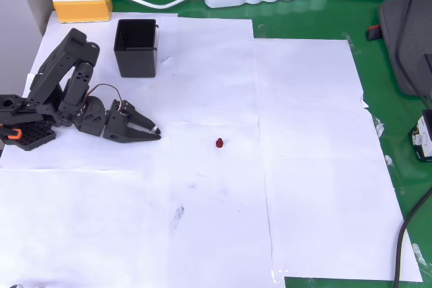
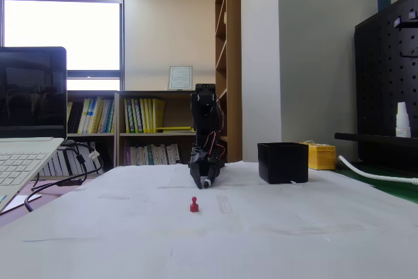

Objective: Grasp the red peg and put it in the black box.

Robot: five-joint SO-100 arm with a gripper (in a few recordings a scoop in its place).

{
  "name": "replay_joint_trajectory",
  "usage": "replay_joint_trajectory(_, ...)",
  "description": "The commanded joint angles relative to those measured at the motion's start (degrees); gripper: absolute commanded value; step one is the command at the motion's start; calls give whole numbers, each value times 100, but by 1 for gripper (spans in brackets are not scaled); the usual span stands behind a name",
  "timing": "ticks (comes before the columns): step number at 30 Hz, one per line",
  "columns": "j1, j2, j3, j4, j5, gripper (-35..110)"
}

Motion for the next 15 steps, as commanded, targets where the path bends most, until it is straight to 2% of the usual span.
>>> replay_joint_trajectory(1, 88, -62, 35, -62, -70, 6)
replay_joint_trajectory(15, 290, -123, 167, 44, -26, 21)
